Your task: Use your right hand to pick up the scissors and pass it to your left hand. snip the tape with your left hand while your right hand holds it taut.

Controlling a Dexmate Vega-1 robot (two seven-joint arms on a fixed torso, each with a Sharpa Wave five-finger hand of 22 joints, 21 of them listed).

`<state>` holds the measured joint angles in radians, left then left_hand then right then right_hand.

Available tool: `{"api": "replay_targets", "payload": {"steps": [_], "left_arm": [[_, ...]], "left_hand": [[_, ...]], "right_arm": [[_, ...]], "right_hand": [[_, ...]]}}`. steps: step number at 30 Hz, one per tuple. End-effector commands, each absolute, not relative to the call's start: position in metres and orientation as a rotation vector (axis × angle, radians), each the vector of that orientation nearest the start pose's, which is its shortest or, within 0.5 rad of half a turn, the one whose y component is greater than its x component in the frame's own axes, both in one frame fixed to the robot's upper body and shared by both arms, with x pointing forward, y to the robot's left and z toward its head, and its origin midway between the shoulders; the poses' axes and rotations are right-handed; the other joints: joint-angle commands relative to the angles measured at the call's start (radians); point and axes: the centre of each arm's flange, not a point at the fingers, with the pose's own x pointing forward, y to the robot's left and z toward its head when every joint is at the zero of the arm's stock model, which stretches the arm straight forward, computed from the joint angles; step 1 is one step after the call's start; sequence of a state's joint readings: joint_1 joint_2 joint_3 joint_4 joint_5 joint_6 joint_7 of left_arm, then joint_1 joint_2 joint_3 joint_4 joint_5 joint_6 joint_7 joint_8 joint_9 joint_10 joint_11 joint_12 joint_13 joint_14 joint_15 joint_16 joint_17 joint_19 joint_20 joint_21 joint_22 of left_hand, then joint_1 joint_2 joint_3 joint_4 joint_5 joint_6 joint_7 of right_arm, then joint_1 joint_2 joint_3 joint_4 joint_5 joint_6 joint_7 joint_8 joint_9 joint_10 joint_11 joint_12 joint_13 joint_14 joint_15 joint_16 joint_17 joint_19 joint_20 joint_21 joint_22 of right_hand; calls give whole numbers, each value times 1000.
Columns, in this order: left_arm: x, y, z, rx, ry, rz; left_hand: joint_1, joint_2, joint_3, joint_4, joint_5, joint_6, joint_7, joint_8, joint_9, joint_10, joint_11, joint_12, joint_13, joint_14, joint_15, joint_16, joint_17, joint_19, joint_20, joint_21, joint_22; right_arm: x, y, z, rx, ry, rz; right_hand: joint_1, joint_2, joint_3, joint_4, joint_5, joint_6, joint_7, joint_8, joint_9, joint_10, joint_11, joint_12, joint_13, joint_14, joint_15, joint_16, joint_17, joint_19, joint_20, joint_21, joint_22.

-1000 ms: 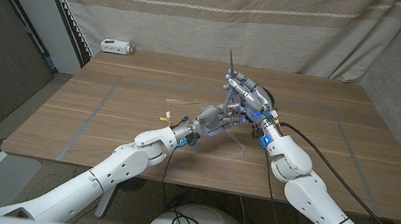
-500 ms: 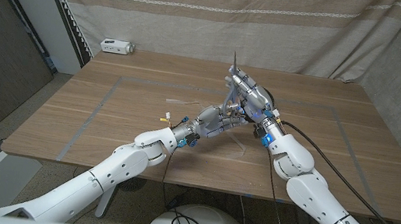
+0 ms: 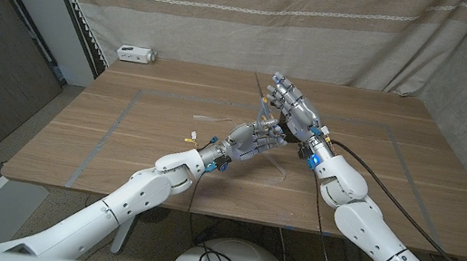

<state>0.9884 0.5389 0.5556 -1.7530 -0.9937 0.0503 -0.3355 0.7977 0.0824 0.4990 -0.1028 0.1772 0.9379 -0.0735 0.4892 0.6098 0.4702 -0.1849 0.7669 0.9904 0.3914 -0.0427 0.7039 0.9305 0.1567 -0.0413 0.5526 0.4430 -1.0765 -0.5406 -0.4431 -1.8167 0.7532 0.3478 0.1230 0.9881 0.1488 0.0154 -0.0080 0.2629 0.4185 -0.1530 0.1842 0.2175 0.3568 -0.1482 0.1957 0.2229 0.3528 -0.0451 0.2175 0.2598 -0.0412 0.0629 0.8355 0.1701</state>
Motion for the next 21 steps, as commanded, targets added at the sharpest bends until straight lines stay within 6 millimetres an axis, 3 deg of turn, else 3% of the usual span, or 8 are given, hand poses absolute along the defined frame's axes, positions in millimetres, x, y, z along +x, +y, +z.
{"api": "replay_targets", "payload": {"steps": [1, 9, 15, 21], "left_arm": [[543, 94, -79, -267, -323, -979], [541, 99, -76, -253, -366, -963], [542, 101, -73, -233, -426, -979], [543, 104, -71, -222, -469, -978]], "left_hand": [[93, 97, 19, 18, 0, 2, -9, 8, 1, 20, -26, 7, 5, 1, -177, 2, 0, -4, -3, 9, 4], [88, 92, 24, 15, 0, 20, -16, 7, -18, 4, -29, -9, -2, -13, -173, -21, -22, -8, -5, 12, 3], [31, 60, 93, 22, 1, 15, -38, 3, -50, -67, -29, -135, -118, -17, -163, -176, -161, -27, -1, 26, -1], [4, 41, 129, 7, 0, 19, -30, 5, -77, -87, -29, -216, -196, -52, -158, -278, -255, -33, -3, 43, -5]], "right_arm": [[526, -167, -20, 211, -771, 600], [526, -171, -20, 229, -769, 579], [526, -174, -20, 233, -774, 571], [526, -178, -19, 237, -776, 563]], "right_hand": [[-11, 2, -6, 2, 6, -10, 0, 0, 3, -11, 0, 1, 1, -8, -145, -5, 1, -1, 8, -2, 2], [-19, 2, -9, 3, 9, -21, 1, 1, 2, -22, -3, 3, 0, -16, -141, -7, -1, 1, 8, -8, 2], [-24, 2, -11, 4, 11, -21, 1, 5, 2, -24, -8, 6, -1, -17, -141, -6, -3, 0, 9, -13, 2], [-27, 2, -11, 3, 12, -21, -1, 7, 2, -23, -9, 8, -1, -16, -142, -5, -4, 1, 8, -15, 2]]}}
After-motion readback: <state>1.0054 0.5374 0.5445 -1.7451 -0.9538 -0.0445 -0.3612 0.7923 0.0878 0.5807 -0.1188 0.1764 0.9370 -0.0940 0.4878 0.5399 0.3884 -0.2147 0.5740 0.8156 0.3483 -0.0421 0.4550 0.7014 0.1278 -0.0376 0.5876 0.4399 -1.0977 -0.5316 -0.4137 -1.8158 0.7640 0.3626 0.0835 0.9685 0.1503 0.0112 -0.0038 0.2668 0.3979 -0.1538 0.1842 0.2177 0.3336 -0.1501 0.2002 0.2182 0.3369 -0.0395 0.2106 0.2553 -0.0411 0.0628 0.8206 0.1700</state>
